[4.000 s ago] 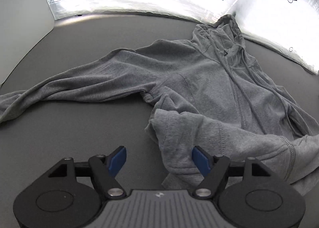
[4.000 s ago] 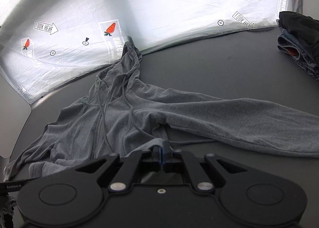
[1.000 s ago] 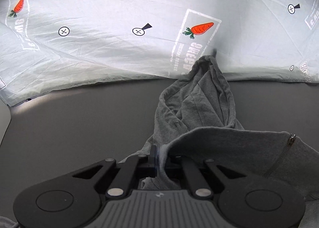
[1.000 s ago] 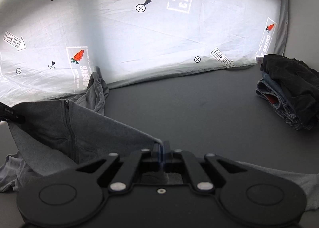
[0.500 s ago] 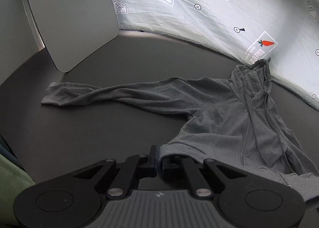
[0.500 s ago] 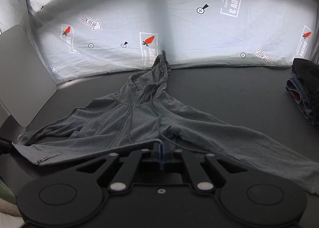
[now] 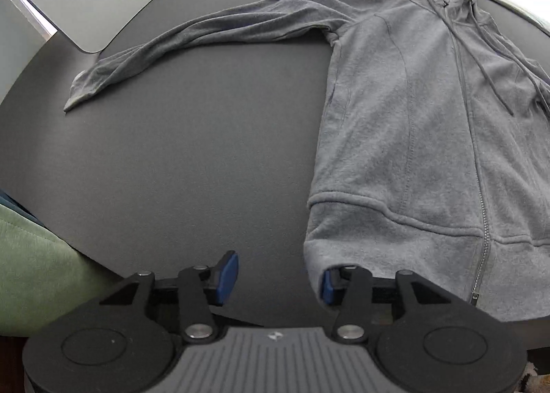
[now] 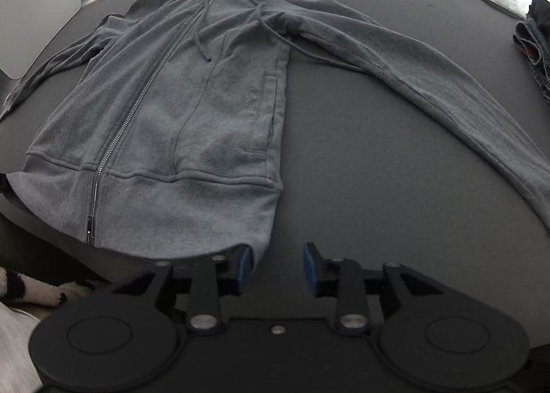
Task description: Fold clothes
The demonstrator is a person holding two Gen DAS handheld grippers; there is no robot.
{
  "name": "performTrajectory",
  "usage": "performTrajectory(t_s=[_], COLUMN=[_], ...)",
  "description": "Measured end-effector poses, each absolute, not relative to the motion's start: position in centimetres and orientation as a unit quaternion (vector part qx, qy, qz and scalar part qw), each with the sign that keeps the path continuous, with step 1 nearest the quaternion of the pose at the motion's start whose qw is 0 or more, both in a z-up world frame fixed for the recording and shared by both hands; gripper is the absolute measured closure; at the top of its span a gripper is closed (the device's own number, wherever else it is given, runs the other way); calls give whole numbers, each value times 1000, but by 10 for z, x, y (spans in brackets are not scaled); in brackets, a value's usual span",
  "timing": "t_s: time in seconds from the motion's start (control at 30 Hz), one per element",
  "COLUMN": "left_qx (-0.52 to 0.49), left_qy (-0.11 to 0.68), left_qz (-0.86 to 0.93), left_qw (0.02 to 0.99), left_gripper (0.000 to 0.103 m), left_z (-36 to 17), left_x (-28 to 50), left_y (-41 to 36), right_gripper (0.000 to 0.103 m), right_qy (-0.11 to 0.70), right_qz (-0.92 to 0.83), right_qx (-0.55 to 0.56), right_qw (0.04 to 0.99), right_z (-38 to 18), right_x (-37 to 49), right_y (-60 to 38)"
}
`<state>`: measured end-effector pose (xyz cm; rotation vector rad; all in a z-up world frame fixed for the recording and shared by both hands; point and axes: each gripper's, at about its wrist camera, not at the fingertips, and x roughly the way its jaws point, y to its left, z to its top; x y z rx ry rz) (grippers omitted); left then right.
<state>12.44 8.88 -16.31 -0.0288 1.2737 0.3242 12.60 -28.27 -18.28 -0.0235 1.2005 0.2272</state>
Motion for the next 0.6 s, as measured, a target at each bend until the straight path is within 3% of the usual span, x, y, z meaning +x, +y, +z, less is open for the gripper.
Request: performTrajectory(t_s=[0.03, 0.07, 0.13, 0.2, 0.37, 0.4, 0.6], left_qx=[-6, 1, 9, -4, -78, -78, -72], left_qy=[601, 610, 622, 621, 562, 553, 524], left_qz=[138, 125, 109, 102, 59, 49, -5], left_qw=[787, 782, 775, 777, 822, 828, 848], left_gripper=[27, 27, 27, 27, 23, 18, 18], left_z=[-163, -164, -163, -158, -127, -123, -133], left_x=[123, 121, 117, 116, 141, 148, 189], left_y=[90, 91, 96, 102, 90, 80, 12], right_gripper=[64, 57, 54, 45, 41, 40, 37], right_qy=[560, 555, 539, 525, 488, 483, 454], right_qz=[106, 103, 88, 73, 13, 3, -67], right_qx=[-4, 4, 27, 51, 104, 115, 110], right_qw=[822, 826, 837, 846, 867, 868, 882], right_z=[-181, -179, -172, -168, -158, -156, -156], right_x=[124, 123, 123, 124, 125, 126, 124], right_y=[-285, -287, -295, -304, -343, -351, -400])
